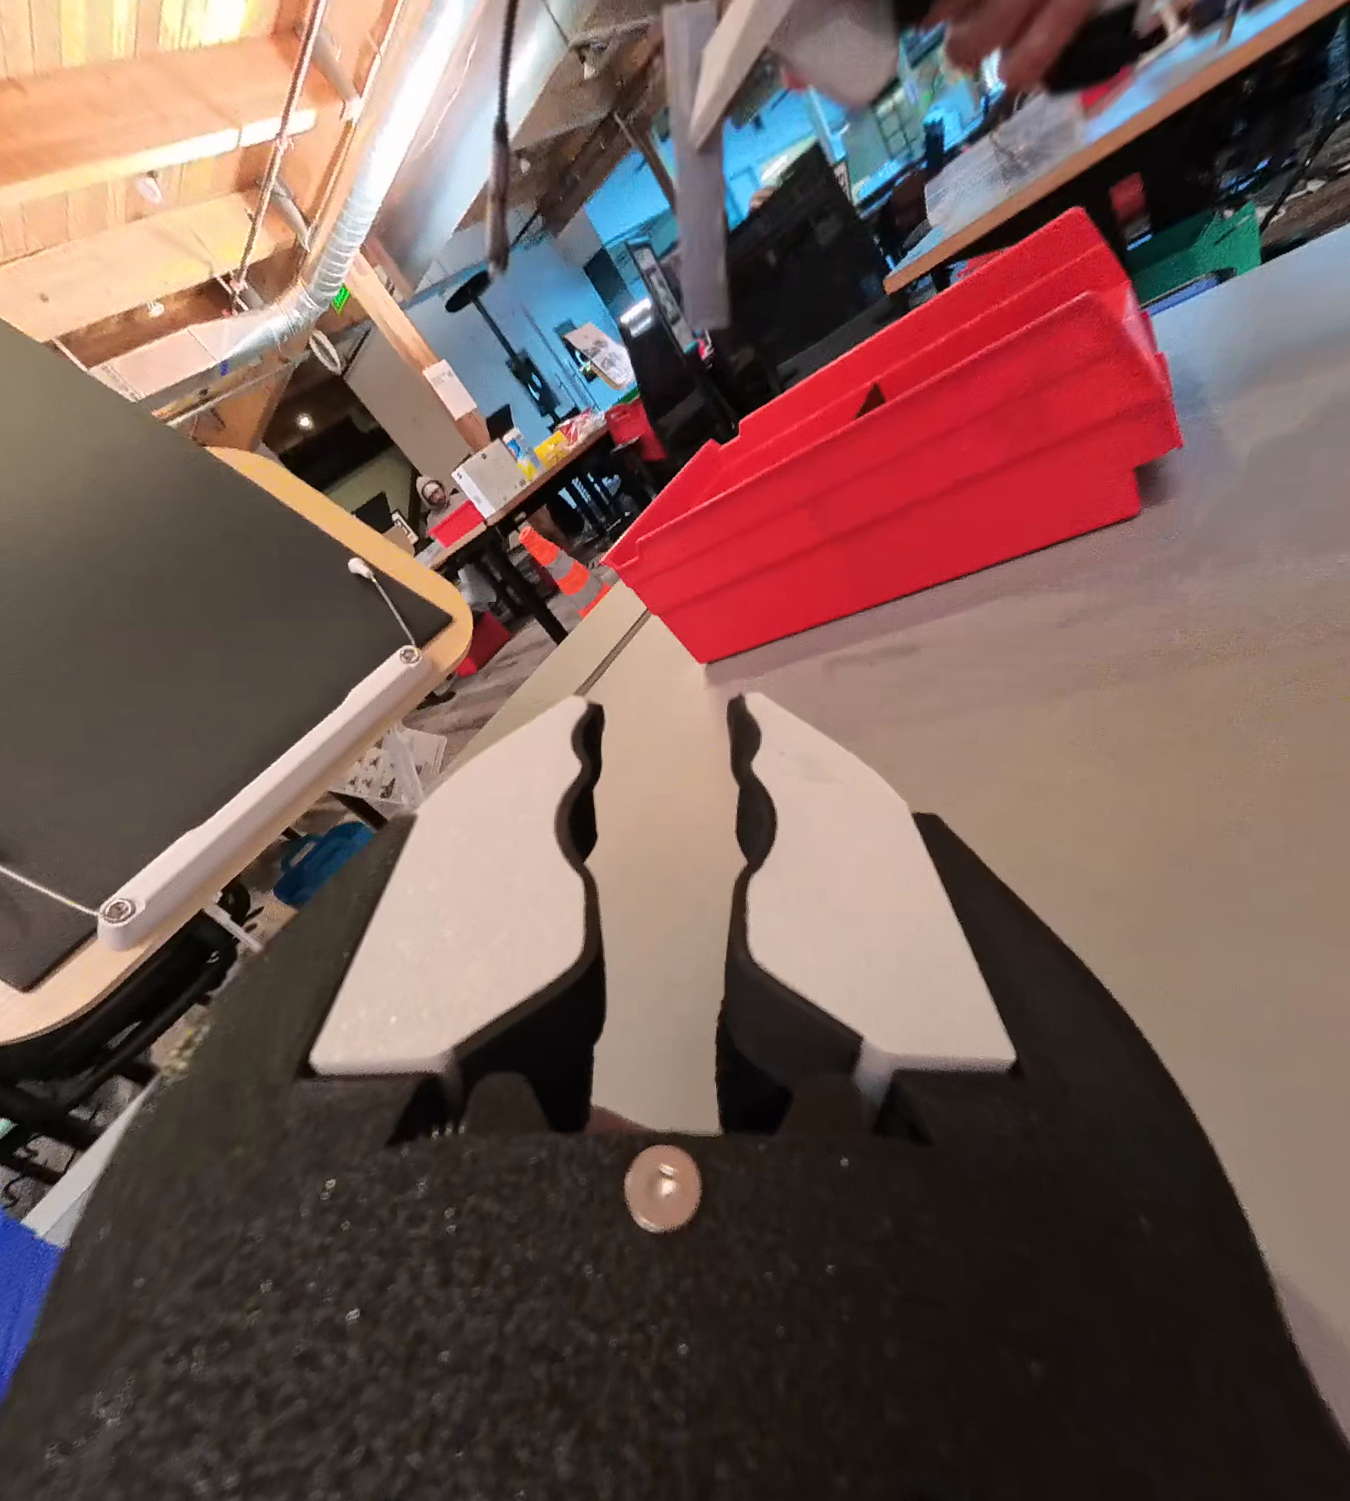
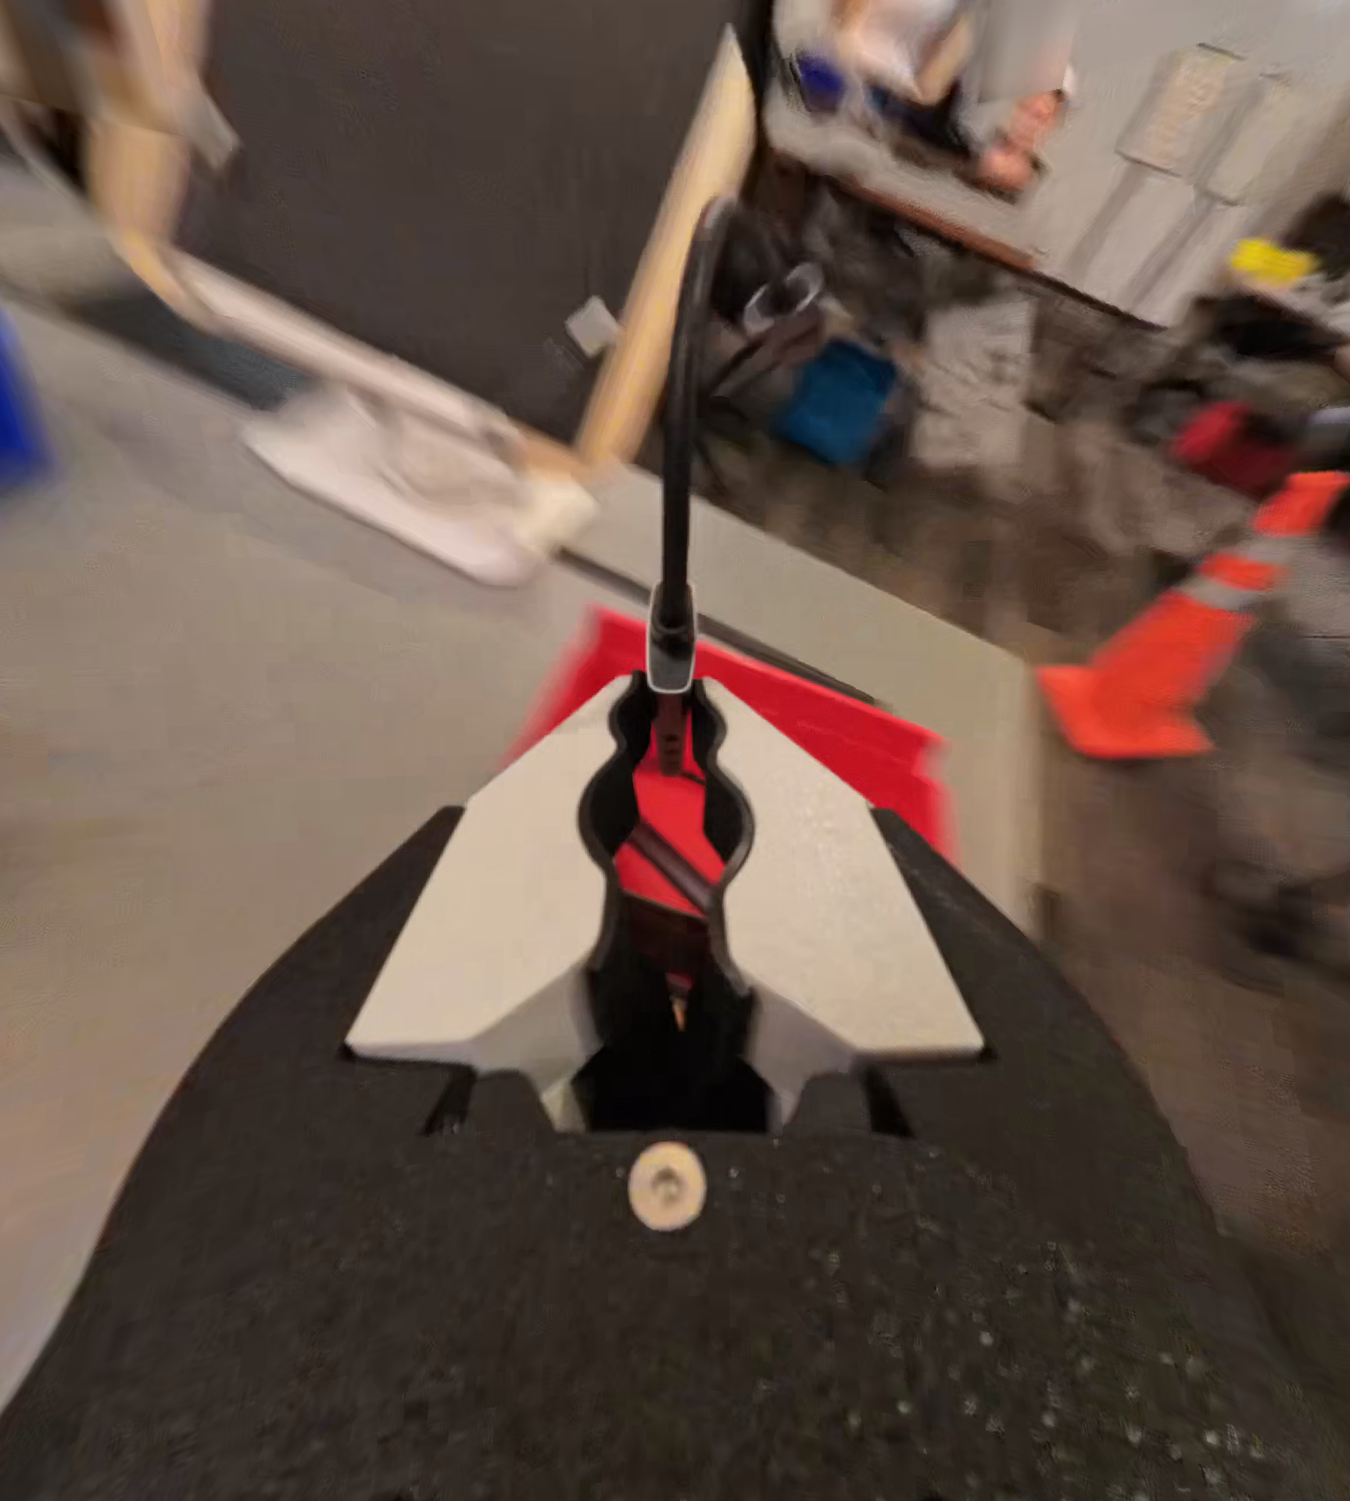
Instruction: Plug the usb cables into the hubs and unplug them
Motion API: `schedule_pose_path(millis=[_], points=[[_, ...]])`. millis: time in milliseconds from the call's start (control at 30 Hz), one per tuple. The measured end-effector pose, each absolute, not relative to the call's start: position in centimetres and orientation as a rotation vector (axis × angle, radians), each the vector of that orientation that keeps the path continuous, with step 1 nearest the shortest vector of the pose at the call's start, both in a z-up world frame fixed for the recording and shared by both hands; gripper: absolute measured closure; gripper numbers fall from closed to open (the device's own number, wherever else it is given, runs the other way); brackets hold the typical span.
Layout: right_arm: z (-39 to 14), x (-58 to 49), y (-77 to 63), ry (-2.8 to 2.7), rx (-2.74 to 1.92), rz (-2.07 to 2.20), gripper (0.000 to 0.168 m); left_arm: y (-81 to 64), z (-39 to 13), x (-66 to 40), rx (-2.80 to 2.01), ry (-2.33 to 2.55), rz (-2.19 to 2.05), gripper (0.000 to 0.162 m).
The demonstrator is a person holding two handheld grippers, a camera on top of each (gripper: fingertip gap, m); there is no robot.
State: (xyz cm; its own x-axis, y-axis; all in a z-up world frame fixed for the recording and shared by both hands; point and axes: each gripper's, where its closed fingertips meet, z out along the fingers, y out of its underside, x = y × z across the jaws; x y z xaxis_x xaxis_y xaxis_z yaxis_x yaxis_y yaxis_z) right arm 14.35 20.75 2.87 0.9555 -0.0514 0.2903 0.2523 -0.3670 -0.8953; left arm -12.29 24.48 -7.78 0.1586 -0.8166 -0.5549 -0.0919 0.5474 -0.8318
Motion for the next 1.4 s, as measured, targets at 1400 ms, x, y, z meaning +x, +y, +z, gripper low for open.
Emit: schedule_pose_path(millis=[1400], points=[[-10.5,12.5,9.9,0.257,-1.818,-0.257,0.12,31.0,-10.7,-44.2,-1.839,0.51,-0.381,0.135]])
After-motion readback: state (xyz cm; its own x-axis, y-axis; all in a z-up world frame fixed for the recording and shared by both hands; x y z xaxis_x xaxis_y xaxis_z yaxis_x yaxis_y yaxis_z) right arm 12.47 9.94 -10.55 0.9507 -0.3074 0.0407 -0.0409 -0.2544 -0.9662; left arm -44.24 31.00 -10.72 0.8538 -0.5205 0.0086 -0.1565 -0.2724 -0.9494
